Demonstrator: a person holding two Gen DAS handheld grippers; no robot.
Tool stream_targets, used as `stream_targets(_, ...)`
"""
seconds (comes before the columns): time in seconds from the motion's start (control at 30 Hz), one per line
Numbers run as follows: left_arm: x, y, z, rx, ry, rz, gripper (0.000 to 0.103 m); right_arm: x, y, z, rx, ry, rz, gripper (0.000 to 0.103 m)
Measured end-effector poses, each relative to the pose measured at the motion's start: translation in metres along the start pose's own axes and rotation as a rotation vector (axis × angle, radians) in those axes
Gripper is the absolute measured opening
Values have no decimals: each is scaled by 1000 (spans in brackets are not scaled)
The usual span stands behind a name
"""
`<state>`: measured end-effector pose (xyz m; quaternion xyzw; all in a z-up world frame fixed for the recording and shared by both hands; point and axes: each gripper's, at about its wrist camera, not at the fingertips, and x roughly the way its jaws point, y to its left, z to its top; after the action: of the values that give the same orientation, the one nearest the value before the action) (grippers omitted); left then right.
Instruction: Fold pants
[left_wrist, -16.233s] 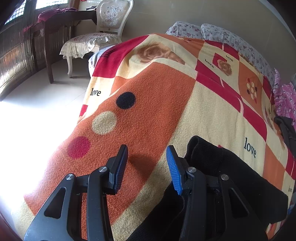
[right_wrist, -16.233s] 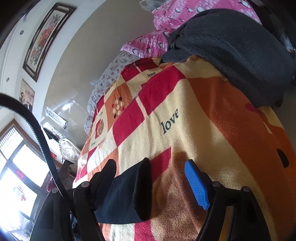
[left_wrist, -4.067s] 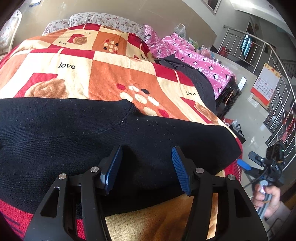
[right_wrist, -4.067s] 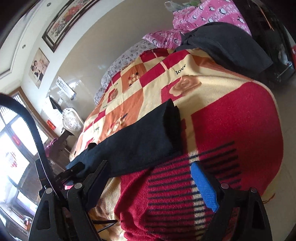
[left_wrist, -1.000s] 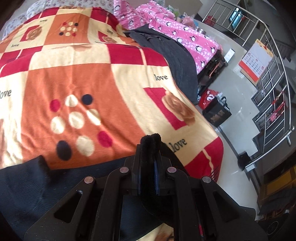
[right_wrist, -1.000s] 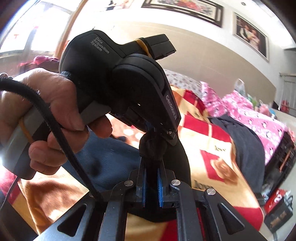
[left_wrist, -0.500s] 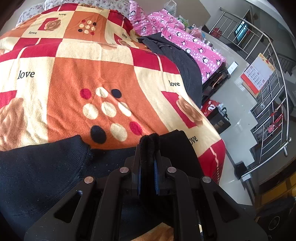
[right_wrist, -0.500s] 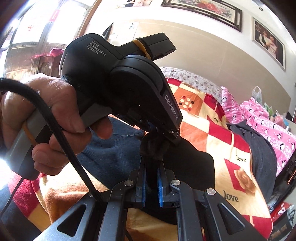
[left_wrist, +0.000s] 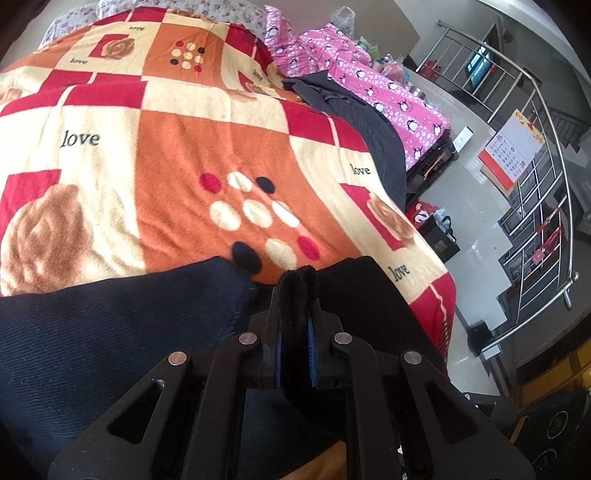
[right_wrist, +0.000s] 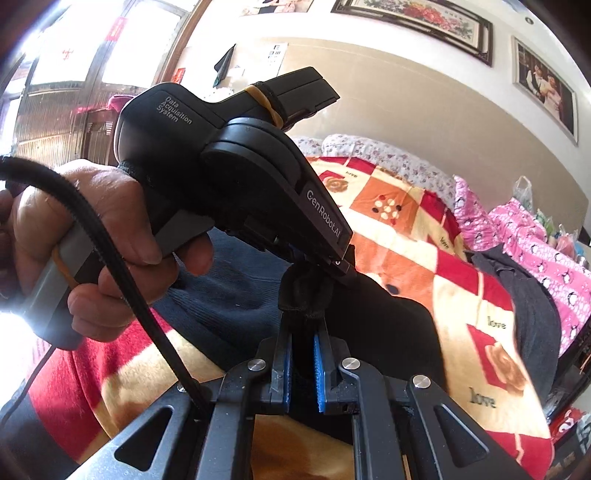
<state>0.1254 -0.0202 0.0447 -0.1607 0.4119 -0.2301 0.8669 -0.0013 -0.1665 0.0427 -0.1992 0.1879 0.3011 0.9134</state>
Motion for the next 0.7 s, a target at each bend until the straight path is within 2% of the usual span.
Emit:
stream_targets(0.27, -14, 33, -9, -57, -9, 30, 9, 20, 22, 17, -21, 2, 40, 9)
stream_targets(0.47, -24, 40, -14, -70, -28, 55, 9, 25, 29, 19, -30, 4, 74, 9)
stream_targets(0.53, -21, 46, -16, -78, -23, 68, 11, 30, 34, 17, -38, 24, 85, 9)
stream_targets(0.57, -19, 49, -16, -78, -18, 91, 17, 32, 37, 15, -38, 36, 88, 9)
stream_targets(0.67, -23, 55, -20, -105, -30, 73, 18, 39, 41, 10, -47, 64, 108, 13)
stream_targets(0.7, -28, 55, -21, -109, -41, 81, 18, 34, 40, 9, -42, 54, 131, 17)
